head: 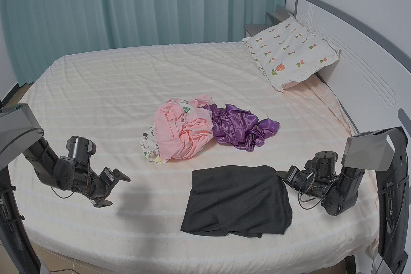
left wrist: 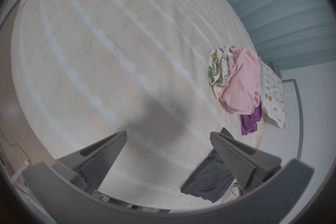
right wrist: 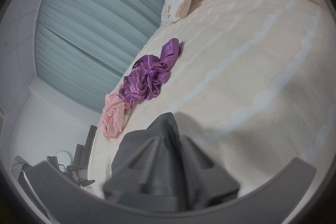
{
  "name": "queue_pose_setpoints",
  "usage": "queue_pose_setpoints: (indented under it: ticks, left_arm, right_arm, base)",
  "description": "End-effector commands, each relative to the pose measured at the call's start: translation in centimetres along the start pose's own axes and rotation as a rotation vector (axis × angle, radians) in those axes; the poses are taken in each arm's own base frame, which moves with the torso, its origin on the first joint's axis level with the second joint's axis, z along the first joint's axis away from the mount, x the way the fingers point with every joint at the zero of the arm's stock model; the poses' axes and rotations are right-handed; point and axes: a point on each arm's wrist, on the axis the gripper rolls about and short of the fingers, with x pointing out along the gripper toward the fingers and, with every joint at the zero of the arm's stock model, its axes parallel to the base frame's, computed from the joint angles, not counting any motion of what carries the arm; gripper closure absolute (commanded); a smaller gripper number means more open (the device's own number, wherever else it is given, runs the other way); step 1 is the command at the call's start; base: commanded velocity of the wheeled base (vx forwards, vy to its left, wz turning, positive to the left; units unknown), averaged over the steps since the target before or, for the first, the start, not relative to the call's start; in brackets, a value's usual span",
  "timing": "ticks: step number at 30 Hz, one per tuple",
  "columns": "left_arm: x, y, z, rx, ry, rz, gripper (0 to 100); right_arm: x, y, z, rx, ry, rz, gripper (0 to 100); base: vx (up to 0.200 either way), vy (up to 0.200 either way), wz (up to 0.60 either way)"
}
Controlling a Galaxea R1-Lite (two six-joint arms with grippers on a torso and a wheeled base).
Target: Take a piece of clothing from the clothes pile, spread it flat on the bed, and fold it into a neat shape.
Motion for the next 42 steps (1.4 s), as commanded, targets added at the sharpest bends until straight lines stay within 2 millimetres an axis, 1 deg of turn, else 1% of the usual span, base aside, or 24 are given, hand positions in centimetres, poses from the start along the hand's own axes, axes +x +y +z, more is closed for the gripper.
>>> queue_pose_setpoints:
  ticks: [1, 3, 6, 8, 10, 11, 12, 13, 14, 15, 17, 21, 26, 32, 38, 42]
  left_arm:
    - [0.1, 0.0, 0.0, -0.001, 0.0, 0.0, 0]
    - [0.1, 0.0, 0.0, 0.001, -0.001, 0.001, 0]
    - [-0.1, -0.2, -0.5, 0.015, 0.004, 0.0, 0]
    - [-0.3, -0.9, -1.9, 0.053, 0.023, -0.015, 0]
    - [-0.9, -2.5, -4.1, 0.127, 0.042, -0.064, 0]
    - [-0.9, -2.6, -4.3, 0.132, 0.043, -0.069, 0]
    - [-0.9, -3.5, -5.8, 0.174, 0.067, -0.095, 0]
    - [-0.9, -3.6, -5.9, 0.178, 0.067, -0.096, 0]
    - [-0.5, -4.5, -7.1, 0.207, 0.093, -0.114, 0]
    - [-0.5, -4.7, -7.3, 0.209, 0.095, -0.115, 0]
    - [0.4, -5.8, -8.8, 0.211, 0.115, -0.114, 0]
    - [1.7, -7.0, -10.2, 0.23, 0.094, -0.099, 0]
    - [2.1, -7.4, -11.1, 0.252, 0.102, -0.095, 0]
    - [2.1, -7.1, -11.3, 0.255, 0.107, -0.083, 0]
    - [2.3, -6.8, -11.4, 0.253, 0.111, -0.072, 0]
    - [2.5, -7.0, -11.3, 0.236, 0.109, -0.075, 0]
  right_arm:
    - [-0.3, 0.3, 0.1, -0.006, -0.007, 0.007, 0]
    - [-0.6, 0.7, 0.5, -0.012, -0.029, 0.019, 0]
    - [-1.0, 0.7, 0.2, -0.02, -0.02, 0.012, 0]
    - [-1.2, 0.6, -0.2, -0.019, -0.008, 0.007, 0]
    - [-1.4, 0.6, -0.4, -0.02, 0.0, 0.002, 0]
    - [-1.4, 0.6, -0.4, -0.02, 0.0, 0.002, 0]
    - [-1.5, 0.6, -0.6, -0.019, 0.006, -0.001, 0]
    - [-1.5, 0.6, -0.6, -0.019, 0.006, -0.001, 0]
    - [-1.5, 0.4, -0.7, -0.016, 0.01, -0.005, 0]
    - [-1.6, 0.4, -0.7, -0.015, 0.011, -0.006, 0]
    - [-1.7, 0.3, -0.8, -0.014, 0.013, -0.006, 0]
    - [-2.0, 0.3, -1.0, -0.021, -0.003, 0.009, 0]
    - [-2.2, 0.3, -1.2, -0.023, -0.002, 0.01, 0]
    - [-2.2, 0.3, -1.2, -0.023, -0.003, 0.011, 0]
    - [-2.2, 0.3, -1.3, -0.024, 0.0, 0.012, 0]
    - [-2.2, 0.4, -1.4, -0.024, 0.005, 0.014, 0]
  base:
    - [0.0, 0.0, 0.0]
    - [0.0, 0.0, 0.0]
    - [0.0, 0.0, 0.0]
    - [0.0, 0.0, 0.0]
    - [0.0, 0.0, 0.0]
    - [0.0, 0.0, 0.0]
    - [0.0, 0.0, 0.0]
    - [0.0, 0.0, 0.0]
    - [0.0, 0.0, 0.0]
    - [0.0, 0.0, 0.0]
    - [0.0, 0.0, 0.0]
    - [0.0, 0.0, 0.0]
    - [0.0, 0.0, 0.0]
    - [-0.2, 0.0, 0.0]
    - [0.0, 0.0, 0.0]
    - [0.0, 0.0, 0.0]
